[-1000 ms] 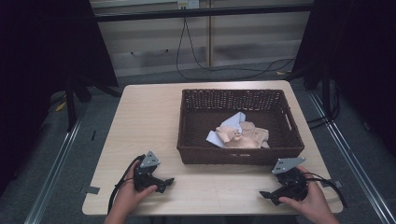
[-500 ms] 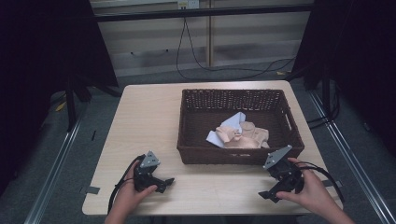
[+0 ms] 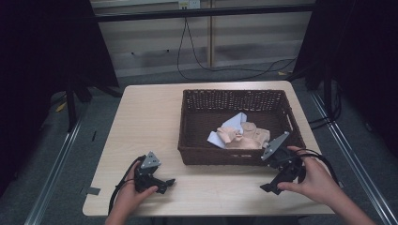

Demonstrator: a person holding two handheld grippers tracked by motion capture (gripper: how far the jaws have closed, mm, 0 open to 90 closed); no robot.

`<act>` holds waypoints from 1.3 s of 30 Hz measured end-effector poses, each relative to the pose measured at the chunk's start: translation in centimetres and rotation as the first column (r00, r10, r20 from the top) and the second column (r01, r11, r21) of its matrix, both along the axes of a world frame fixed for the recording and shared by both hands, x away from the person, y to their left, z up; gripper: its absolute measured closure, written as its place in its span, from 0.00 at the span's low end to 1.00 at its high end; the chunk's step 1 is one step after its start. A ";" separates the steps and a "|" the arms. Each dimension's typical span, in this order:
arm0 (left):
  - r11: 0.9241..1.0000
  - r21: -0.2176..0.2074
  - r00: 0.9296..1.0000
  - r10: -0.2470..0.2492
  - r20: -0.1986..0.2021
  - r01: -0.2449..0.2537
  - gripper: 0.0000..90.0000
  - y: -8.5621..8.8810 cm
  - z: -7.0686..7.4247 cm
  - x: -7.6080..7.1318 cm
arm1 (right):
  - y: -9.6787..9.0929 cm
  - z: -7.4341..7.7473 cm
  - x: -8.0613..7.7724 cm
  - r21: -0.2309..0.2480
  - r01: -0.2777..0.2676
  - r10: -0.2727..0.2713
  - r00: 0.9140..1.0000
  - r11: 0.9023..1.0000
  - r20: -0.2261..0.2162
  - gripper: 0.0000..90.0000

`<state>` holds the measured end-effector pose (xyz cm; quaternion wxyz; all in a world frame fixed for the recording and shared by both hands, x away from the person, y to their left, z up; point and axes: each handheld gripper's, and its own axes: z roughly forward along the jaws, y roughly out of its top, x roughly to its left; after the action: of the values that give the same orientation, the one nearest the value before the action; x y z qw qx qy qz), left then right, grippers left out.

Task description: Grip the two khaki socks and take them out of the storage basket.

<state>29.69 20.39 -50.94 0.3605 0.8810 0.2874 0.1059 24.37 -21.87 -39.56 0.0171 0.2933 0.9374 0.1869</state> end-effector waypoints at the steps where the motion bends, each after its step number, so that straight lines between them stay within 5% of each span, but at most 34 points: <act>1: 1.000 0.002 1.000 -0.002 0.000 0.002 0.00 0.0 0.0 0.0 | 0.0 0.3 0.1 0.001 -0.010 0.010 1.000 1.000 0.004 0.09; 19: 1.000 0.002 1.000 -0.002 0.000 0.002 0.00 0.0 0.0 0.0 | 1.5 4.8 2.2 -0.007 -0.016 0.016 1.000 1.000 -0.006 0.10; 30: 1.000 0.002 1.000 -0.002 0.000 0.002 0.00 0.0 0.0 0.0 | 2.1 6.1 5.2 -0.014 0.028 -0.028 1.000 1.000 -0.014 0.10; 39: 1.000 0.002 1.000 -0.002 0.000 0.002 0.00 0.0 0.0 0.0 | 2.6 5.6 8.3 -0.014 0.102 -0.102 0.995 0.995 -0.006 0.10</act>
<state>29.70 20.40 -50.94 0.3600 0.8815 0.2865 0.1059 32.67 -19.28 -33.97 0.0257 0.3410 0.9226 0.1784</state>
